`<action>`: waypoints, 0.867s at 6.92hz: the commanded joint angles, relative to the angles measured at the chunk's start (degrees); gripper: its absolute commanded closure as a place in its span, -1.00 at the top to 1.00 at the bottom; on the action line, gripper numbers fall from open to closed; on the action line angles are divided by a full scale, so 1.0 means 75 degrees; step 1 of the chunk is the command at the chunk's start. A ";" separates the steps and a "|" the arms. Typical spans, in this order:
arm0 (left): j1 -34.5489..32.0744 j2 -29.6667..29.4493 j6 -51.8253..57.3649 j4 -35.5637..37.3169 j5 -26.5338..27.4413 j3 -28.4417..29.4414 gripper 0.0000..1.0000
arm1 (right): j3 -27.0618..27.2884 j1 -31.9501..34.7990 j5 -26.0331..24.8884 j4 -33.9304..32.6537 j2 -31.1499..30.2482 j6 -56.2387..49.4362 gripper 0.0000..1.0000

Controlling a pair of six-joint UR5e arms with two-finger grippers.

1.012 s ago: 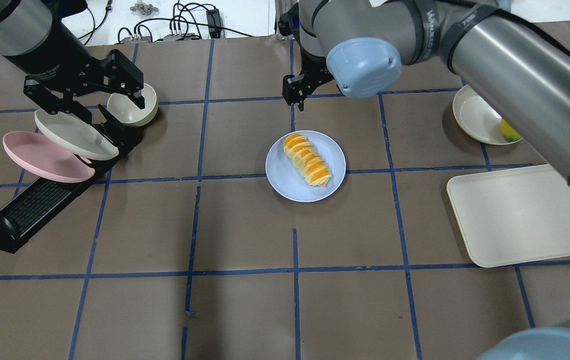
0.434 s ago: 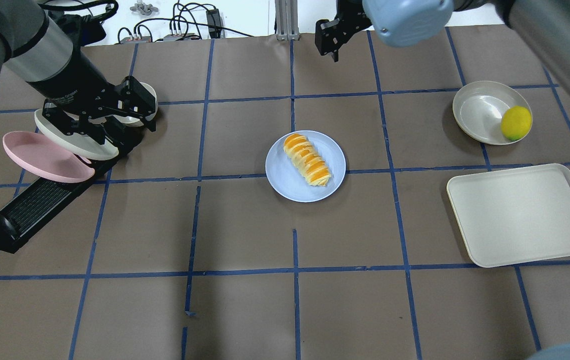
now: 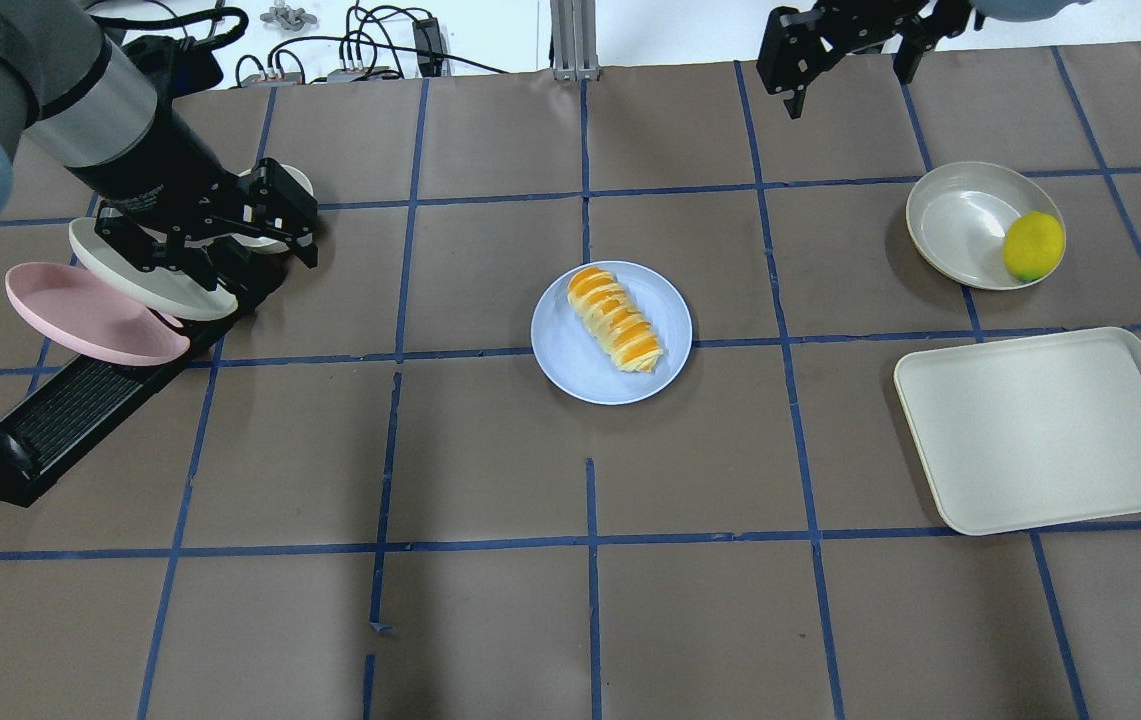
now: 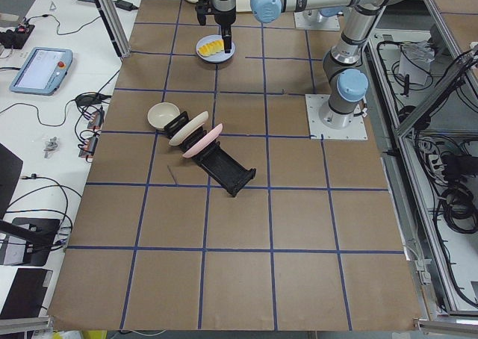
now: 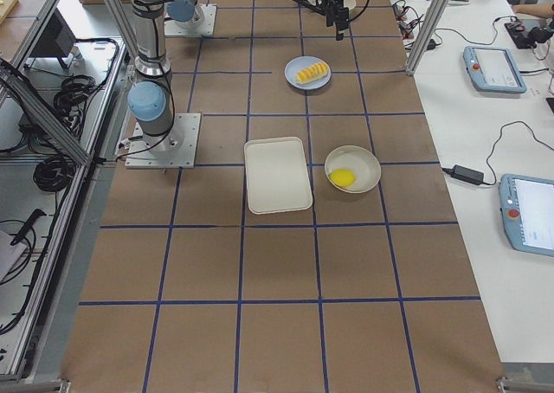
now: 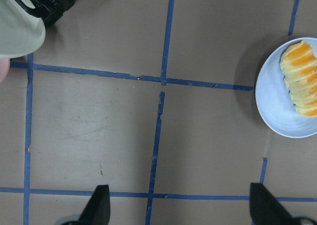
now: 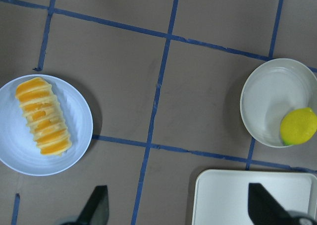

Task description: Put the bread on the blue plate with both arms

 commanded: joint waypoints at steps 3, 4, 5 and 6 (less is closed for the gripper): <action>-0.0157 0.0308 0.0046 0.0262 -0.0046 0.0127 1.00 | 0.1667 -0.0336 0.0457 0.0327 -0.1623 0.0097 0.99; -0.0146 0.0333 0.0057 0.0320 -0.0103 0.0092 1.00 | 0.2115 -0.0441 0.0399 -0.0024 -0.1837 0.0073 0.99; -0.0203 0.0403 0.0058 0.0321 -0.0127 0.0149 1.00 | 0.2084 -0.0604 0.0410 -0.0039 -0.1851 0.0062 0.99; -0.0204 0.0311 0.0069 0.0332 -0.0081 -0.0070 1.00 | 0.2096 -0.0640 0.0421 -0.0027 -0.1886 0.0050 0.99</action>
